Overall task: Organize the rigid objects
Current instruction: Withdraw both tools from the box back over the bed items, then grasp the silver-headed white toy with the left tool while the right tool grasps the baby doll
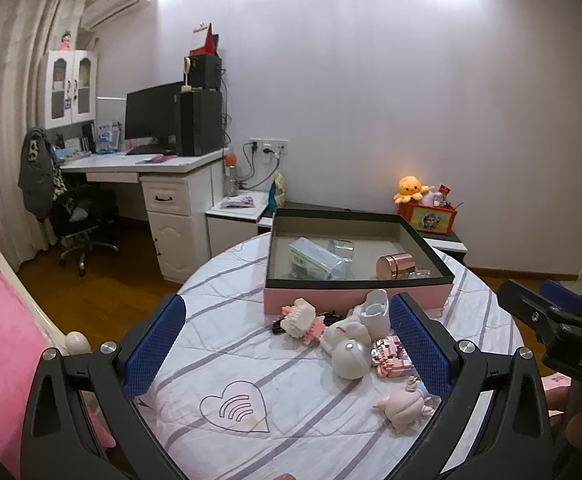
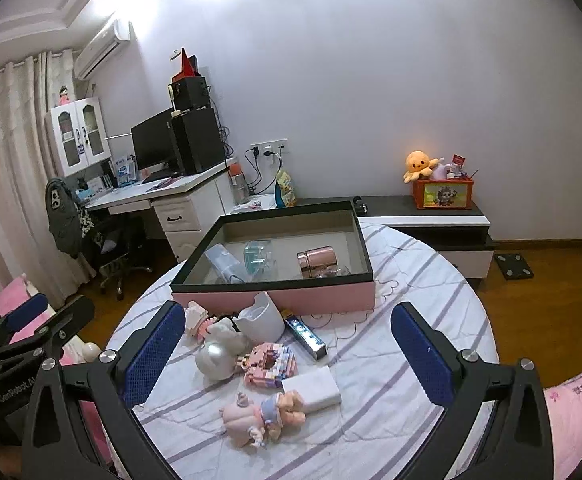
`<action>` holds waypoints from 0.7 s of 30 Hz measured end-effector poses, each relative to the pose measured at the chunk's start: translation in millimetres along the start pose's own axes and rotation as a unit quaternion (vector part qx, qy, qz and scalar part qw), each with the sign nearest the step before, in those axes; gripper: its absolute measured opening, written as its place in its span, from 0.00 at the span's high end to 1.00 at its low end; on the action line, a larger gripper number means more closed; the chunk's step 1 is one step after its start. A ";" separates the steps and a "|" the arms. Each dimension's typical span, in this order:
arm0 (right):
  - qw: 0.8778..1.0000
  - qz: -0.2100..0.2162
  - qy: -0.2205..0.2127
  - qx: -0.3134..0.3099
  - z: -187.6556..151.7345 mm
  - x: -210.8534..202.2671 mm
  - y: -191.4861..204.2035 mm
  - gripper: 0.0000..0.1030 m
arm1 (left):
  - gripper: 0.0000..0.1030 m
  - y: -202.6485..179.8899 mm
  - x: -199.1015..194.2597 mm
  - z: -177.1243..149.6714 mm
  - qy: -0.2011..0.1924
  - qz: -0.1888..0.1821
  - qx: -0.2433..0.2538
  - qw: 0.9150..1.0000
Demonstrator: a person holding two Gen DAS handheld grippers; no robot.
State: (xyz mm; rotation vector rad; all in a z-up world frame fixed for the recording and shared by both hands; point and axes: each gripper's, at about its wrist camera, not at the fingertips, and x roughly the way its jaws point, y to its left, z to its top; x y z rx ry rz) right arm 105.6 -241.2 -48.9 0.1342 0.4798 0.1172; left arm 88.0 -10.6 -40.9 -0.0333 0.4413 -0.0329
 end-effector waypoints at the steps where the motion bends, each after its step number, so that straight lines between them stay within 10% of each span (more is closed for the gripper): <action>1: 1.000 -0.001 -0.001 0.000 -2.4 -2.0 0.7 0.00 | 0.00 -0.3 -0.9 -1.0 0.000 0.000 0.001 1.000; 21: 1.000 0.002 0.004 -0.004 -7.0 -4.3 3.8 0.00 | 0.00 -5.8 -1.9 -7.6 0.009 -0.005 0.006 1.000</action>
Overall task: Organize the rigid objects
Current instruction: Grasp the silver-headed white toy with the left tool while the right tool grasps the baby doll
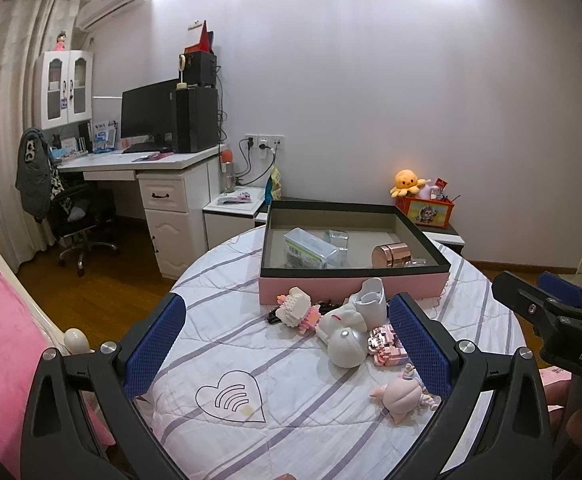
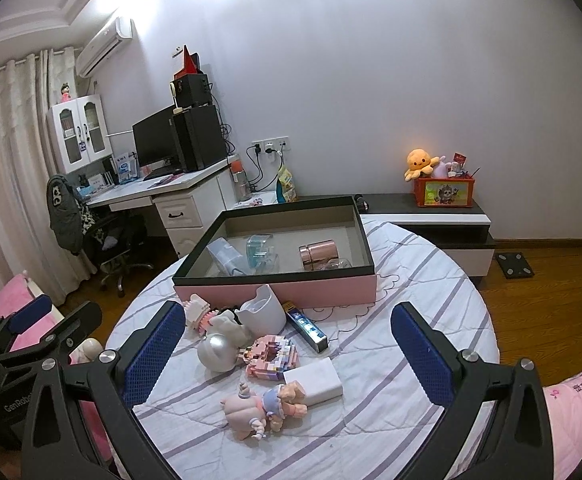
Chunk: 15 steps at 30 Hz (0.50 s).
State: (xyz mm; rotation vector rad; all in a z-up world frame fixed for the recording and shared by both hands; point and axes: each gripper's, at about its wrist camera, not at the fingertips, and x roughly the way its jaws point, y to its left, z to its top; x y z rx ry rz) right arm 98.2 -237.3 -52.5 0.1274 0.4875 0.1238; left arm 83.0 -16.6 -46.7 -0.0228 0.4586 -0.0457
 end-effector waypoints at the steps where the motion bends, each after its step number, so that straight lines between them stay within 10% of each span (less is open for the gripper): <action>1: 1.000 -0.001 0.000 0.000 0.0 0.1 -0.1 0.00 | 0.00 -0.2 -0.2 -0.6 0.001 0.000 0.000 1.000; 15: 0.997 -0.003 0.076 -0.027 -36.6 29.7 -16.8 0.00 | 0.00 4.2 29.2 -22.6 0.042 0.003 -0.003 0.999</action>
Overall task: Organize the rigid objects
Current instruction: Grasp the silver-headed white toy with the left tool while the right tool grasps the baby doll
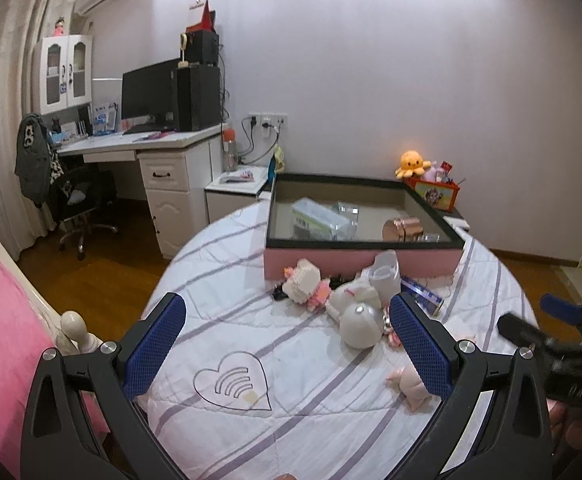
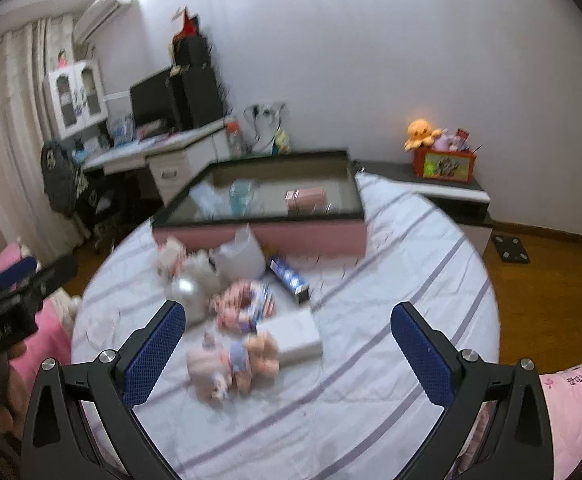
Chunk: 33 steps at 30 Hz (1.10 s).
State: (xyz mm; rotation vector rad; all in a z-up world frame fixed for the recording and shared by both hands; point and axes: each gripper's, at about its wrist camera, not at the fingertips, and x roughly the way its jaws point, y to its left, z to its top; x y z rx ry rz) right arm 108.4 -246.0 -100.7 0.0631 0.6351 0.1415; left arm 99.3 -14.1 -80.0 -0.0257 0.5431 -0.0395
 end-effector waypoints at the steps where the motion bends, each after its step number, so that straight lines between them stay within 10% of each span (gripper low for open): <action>1: 1.000 0.002 0.009 -0.006 -3.9 4.7 1.7 0.00 | 0.00 -1.2 3.4 -2.9 0.005 0.000 0.002 1.000; 13: 0.994 0.038 0.084 -0.055 -31.7 53.3 26.1 0.00 | 0.00 4.6 36.5 -26.3 0.054 0.005 0.000 0.999; 21: 0.993 0.066 0.074 -0.060 -39.5 51.6 26.7 0.21 | 0.00 3.0 41.7 -30.8 0.065 0.004 0.003 0.998; 33: 0.991 0.080 0.066 -0.086 -39.1 56.1 30.1 0.22 | 0.00 -3.1 47.2 -31.2 0.072 -0.001 0.006 0.997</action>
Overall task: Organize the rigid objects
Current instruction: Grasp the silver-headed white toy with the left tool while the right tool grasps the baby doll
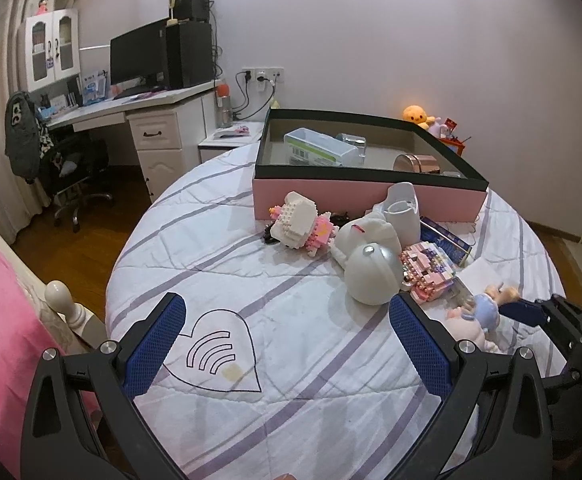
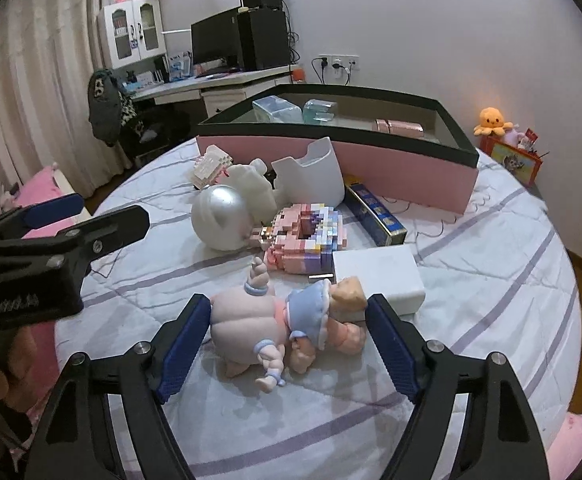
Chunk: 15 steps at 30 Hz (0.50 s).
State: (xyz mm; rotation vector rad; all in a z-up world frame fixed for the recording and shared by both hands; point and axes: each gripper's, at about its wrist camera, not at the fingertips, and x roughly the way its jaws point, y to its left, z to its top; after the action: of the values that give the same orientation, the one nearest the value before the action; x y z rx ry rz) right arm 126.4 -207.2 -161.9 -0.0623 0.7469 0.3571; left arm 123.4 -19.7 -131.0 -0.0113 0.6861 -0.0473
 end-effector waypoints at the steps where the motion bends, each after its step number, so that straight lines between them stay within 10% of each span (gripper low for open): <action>1: 1.000 0.005 -0.001 0.007 -1.5 -1.2 -4.1 0.22 | 0.00 -0.4 0.8 0.5 0.001 -0.002 0.001 1.000; 15: 1.000 0.003 0.000 0.031 -5.7 1.1 -19.6 0.21 | 0.01 -34.3 51.7 19.9 0.036 -0.033 0.021 0.999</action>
State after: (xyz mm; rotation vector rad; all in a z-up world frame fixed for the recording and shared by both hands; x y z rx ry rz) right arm 130.1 -226.3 -168.3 -0.0023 0.7585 0.3406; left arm 174.6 -56.5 -147.4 0.0089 0.7564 -0.1254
